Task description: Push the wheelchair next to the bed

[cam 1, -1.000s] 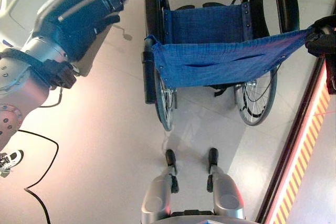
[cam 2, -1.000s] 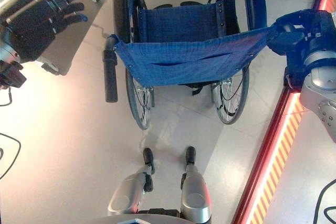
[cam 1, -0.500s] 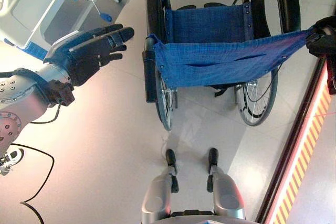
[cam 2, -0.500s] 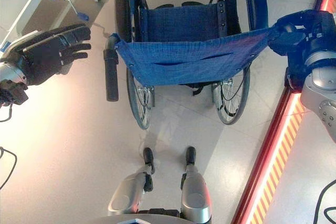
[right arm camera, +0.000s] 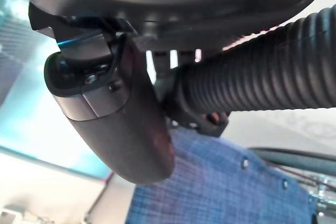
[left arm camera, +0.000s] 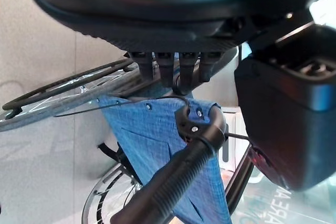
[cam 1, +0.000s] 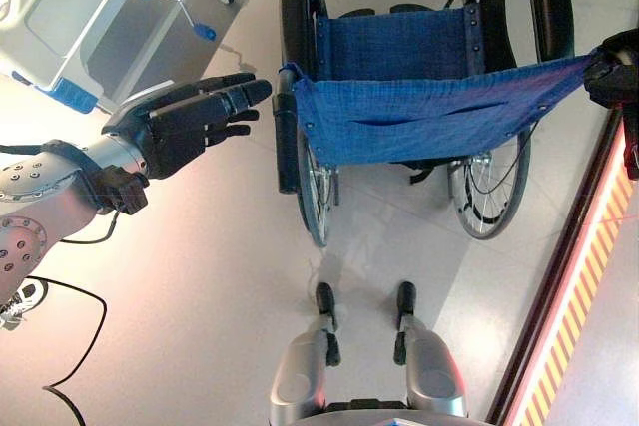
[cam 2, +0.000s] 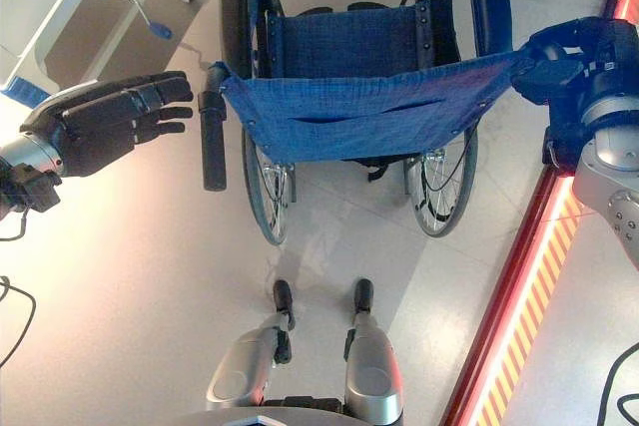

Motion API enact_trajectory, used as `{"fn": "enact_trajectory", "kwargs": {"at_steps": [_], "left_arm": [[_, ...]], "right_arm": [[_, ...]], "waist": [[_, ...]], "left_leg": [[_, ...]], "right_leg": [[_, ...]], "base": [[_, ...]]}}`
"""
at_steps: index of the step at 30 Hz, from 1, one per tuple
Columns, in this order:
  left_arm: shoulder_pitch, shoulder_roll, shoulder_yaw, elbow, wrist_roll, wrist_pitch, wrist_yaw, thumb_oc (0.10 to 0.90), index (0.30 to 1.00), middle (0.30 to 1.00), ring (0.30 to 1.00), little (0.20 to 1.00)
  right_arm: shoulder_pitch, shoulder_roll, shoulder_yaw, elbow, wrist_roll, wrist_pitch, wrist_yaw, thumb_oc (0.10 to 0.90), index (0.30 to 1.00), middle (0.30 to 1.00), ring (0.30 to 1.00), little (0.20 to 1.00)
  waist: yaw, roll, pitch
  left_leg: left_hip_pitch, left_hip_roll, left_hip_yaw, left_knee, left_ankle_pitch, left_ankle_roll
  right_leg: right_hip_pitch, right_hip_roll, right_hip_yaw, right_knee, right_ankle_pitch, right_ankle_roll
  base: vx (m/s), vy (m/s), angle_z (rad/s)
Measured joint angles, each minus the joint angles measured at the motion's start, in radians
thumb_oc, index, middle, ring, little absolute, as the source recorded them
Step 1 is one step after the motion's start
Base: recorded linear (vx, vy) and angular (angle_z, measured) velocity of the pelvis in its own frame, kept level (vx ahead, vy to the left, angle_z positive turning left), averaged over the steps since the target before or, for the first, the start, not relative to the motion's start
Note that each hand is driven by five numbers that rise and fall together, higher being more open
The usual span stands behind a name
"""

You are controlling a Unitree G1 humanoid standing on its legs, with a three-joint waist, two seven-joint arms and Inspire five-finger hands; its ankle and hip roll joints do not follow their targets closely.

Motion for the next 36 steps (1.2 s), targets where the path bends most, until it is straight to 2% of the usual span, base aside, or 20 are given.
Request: {"fn": "enact_trajectory", "kwargs": {"at_steps": [9, 20, 25, 28, 32, 36], "left_arm": [[0.000, 0.007, -0.055, 0.000, -0.010, 0.027, -0.019, 0.800, 0.900, 0.900, 0.900, 0.900], [-0.037, 0.074, -0.127, -0.020, -0.078, 0.027, -0.054, 0.800, 0.900, 0.900, 0.900, 0.900], [-0.070, 0.093, -0.183, -0.019, -0.080, -0.006, -0.047, 0.800, 0.900, 0.900, 0.900, 0.900], [-0.073, 0.093, -0.204, -0.023, -0.121, -0.029, -0.012, 0.800, 0.900, 0.900, 0.900, 0.900], [-0.129, 0.091, -0.269, -0.043, -0.181, -0.037, 0.097, 0.800, 0.900, 0.900, 0.900, 0.900], [-0.187, 0.071, -0.321, -0.046, -0.195, -0.036, 0.203, 0.800, 0.900, 0.900, 0.900, 0.900]], "right_arm": [[-0.002, -0.004, 0.001, 0.000, 0.001, -0.007, -0.001, 0.400, 0.300, 0.300, 0.300, 0.300], [-0.003, -0.015, 0.011, 0.004, 0.003, -0.023, 0.000, 0.400, 0.300, 0.300, 0.300, 0.300], [-0.003, -0.023, 0.011, 0.007, 0.006, -0.025, -0.001, 0.400, 0.300, 0.300, 0.300, 0.300], [-0.005, -0.024, 0.011, 0.012, 0.006, -0.026, -0.001, 0.400, 0.300, 0.300, 0.300, 0.300], [-0.019, -0.023, 0.023, 0.019, 0.005, -0.026, -0.002, 0.400, 0.300, 0.300, 0.300, 0.300], [-0.096, -0.019, 0.088, 0.031, 0.001, -0.025, -0.004, 0.400, 0.300, 0.300, 0.300, 0.300]], "waist": [[-0.002, 0.002, 0.000], [-0.004, 0.005, 0.000], [-0.004, 0.008, -0.001], [-0.001, 0.009, -0.001], [0.002, 0.010, -0.001], [-0.003, 0.011, 0.000]], "left_leg": [[-0.004, 0.000, 0.000, 0.000, 0.000, 0.000], [-0.004, 0.000, 0.002, -0.001, 0.000, 0.000], [-0.002, -0.001, 0.005, -0.002, 0.000, 0.000], [-0.002, -0.002, 0.006, -0.002, 0.000, 0.000], [-0.002, -0.002, 0.010, -0.002, 0.000, 0.000], [-0.004, -0.004, 0.025, -0.003, 0.000, 0.000]], "right_leg": [[-0.004, 0.000, 0.000, 0.000, -0.001, 0.000], [-0.006, -0.001, 0.005, 0.001, -0.001, 0.000], [-0.007, -0.002, 0.008, 0.002, 0.000, 0.000], [-0.007, -0.002, 0.008, 0.002, 0.000, 0.000], [-0.011, -0.003, 0.015, 0.006, 0.000, 0.001], [-0.029, -0.002, 0.031, 0.018, 0.001, 0.002]], "base": [[0.00, 0.001, 0.01], [0.00, 0.000, 0.00], [0.00, 0.000, 0.00], [0.00, 0.011, 0.00], [-0.01, 0.031, -0.03], [0.00, 0.008, -0.12]]}}
